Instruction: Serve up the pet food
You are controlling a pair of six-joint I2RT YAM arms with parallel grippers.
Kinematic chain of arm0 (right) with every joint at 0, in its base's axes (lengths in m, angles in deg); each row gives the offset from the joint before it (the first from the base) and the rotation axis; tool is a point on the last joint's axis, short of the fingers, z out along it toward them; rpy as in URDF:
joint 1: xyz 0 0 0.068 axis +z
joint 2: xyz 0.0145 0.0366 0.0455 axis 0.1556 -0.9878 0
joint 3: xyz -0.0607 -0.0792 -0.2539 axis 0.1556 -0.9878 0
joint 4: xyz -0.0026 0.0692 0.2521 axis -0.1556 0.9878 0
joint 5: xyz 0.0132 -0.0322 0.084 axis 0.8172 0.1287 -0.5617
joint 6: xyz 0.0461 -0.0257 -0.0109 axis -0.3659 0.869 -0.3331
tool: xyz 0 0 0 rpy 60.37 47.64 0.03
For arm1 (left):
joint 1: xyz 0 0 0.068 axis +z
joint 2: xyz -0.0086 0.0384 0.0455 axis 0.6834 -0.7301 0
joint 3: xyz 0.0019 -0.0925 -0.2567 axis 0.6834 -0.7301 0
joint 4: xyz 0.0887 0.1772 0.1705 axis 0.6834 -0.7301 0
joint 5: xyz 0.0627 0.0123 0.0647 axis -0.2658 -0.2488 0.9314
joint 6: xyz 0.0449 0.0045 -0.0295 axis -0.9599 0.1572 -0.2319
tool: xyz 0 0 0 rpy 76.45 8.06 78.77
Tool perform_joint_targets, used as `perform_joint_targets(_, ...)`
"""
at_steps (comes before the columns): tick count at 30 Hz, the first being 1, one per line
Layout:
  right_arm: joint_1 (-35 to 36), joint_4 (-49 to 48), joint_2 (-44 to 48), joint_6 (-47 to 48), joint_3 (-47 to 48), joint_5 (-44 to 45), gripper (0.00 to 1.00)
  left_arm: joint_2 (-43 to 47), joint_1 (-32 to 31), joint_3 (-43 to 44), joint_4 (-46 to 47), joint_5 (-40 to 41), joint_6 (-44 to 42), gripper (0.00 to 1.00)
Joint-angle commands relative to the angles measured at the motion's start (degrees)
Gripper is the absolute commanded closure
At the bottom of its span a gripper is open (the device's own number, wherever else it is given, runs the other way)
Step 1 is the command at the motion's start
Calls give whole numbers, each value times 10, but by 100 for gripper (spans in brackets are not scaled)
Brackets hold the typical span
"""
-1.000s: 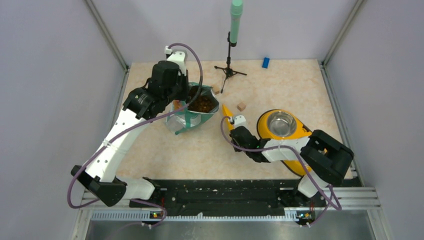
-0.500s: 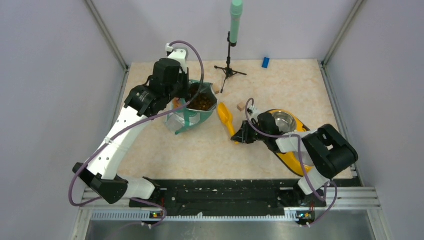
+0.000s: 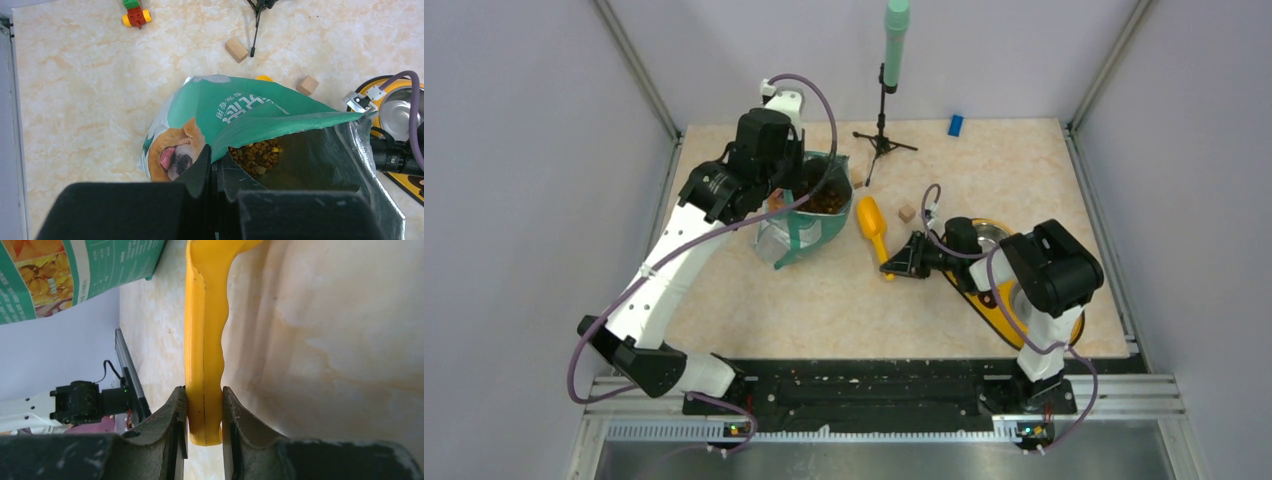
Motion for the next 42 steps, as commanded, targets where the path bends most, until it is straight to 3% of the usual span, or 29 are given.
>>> perform_joint_targets(1, -15, 22, -25, 5, 12, 13, 78, -12, 3, 32, 16, 21, -10, 100)
perform_joint_targets(8, -14, 144, 14, 84, 15, 121, 51, -19, 3, 33, 18, 17, -14, 100)
perform_joint_targets(14, -13, 208, 71, 123, 9, 181, 42, -23, 3, 34, 23, 8, -14, 100)
perform_joint_targets(25, 58, 324, 170, 178, 45, 309, 37, -32, 3, 48, 21, 2, -20, 100)
perform_joint_targets(36, 73, 337, 157, 175, 70, 338, 40, -25, 3, 43, 21, 3, -24, 100)
perform_joint_targets(42, 83, 355, 179, 186, 79, 349, 37, -24, 3, 41, 21, 6, -28, 100)
